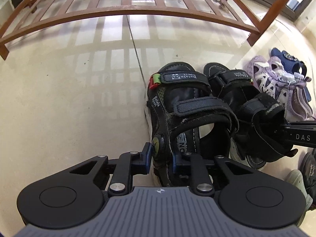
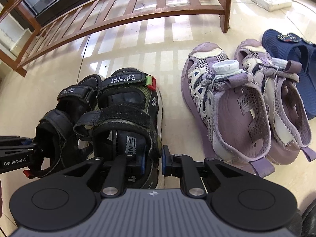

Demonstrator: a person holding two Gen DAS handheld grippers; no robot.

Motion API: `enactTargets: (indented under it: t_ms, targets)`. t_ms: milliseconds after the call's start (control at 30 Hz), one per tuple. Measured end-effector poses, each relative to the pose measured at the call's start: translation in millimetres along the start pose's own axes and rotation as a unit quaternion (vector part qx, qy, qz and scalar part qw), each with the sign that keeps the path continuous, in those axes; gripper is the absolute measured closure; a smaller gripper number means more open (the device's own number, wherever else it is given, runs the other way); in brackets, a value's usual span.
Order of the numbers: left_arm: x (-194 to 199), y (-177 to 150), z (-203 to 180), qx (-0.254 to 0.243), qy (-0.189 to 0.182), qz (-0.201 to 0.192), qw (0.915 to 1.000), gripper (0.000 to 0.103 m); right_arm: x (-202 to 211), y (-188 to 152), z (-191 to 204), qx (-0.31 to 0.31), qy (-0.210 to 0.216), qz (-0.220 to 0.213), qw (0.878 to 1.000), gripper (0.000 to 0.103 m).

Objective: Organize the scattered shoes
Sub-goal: 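Lift the black sandals with both grippers toward the wooden shoe rack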

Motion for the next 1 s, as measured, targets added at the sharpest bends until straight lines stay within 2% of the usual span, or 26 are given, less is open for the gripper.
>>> enactTargets:
  t_ms: [167, 333, 533, 800, 1000]
  targets:
    - [9.4, 13.7, 3.8, 0.028, -0.021, -0.012, 0.9993, 0.083, 4.5, 1.7, -5.3, -0.033, 0.019, -0.008, 0.999, 0.09]
    - [16.3, 19.4, 9.7, 0.082, -0.05, -0.003, 0.9953, 0.083, 12.9, 5.0, -6.0, -0.063, 0.04, -0.014, 0.997, 0.09]
    - [36.7, 24.9, 3.4, 0.098, -0.069, -0.013, 0.9927, 0.083, 24.7, 9.9, 2.7, -0.106, 0.075, -0.023, 0.991, 0.09]
    - [84.3, 51.4, 13.7, 0.125, -0.058, -0.035, 0.9898, 0.083, 56.9, 49.9, 19.5, -0.079, 0.069, -0.049, 0.993, 0.09]
    - [146.4, 80.6, 24.8, 0.118, -0.04, -0.084, 0.9886, 0.083, 99.3, 87.6, 46.9, -0.048, 0.09, -0.078, 0.992, 0.089]
Point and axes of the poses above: each gripper's, at about its wrist camera, not at the fingertips, and x roughly against the way its jaws point, z to its left, y to its top, the point moved 9 cm from there along -x, roughly the way its jaws point, and after that the axes turned 13 degrees about x, right-handed, at the moved point
